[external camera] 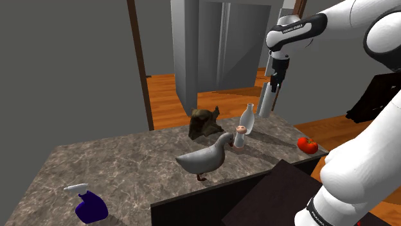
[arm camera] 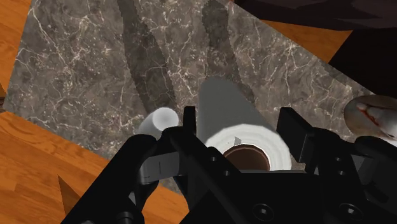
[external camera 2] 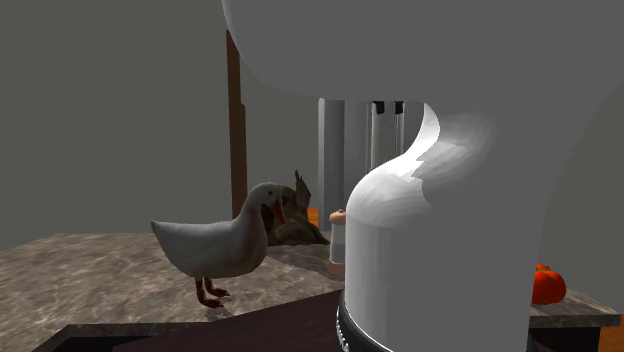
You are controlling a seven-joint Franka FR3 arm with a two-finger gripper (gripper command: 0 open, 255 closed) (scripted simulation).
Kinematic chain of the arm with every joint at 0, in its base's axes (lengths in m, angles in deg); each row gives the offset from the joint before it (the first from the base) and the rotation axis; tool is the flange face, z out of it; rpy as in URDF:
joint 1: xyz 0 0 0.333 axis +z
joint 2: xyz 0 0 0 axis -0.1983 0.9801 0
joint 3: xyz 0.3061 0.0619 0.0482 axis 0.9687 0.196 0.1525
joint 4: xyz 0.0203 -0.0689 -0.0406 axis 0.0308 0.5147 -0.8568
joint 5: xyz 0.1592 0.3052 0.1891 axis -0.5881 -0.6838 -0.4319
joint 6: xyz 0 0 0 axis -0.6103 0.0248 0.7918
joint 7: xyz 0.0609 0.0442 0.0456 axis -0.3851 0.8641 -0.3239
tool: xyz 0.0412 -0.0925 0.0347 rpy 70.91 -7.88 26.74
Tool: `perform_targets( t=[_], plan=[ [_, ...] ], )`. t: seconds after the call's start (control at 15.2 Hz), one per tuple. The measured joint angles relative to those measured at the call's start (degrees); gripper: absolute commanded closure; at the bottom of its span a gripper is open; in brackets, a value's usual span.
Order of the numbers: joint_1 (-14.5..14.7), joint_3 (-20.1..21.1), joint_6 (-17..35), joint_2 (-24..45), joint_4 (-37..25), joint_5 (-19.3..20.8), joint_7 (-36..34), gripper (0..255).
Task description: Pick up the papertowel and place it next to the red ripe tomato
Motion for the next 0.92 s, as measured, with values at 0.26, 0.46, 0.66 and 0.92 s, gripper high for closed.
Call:
perform_targets(
  t=[0.26, 0.46, 0.66, 0.92],
  plan=[
    [-2.47, -2.76, 1.24, -2.64, 3.22, 1.22, 4.65, 255],
    [-4.3, -5.08, 1.6, -2.91, 3.33, 1.66, 8.6, 255],
    [-6.24, -7.43, 2.37, -4.09, 4.66, 2.47, 12.5, 255],
    [-8.64, -10.62, 2.86, -4.08, 4.4, 2.92, 17.91, 255]
  ],
)
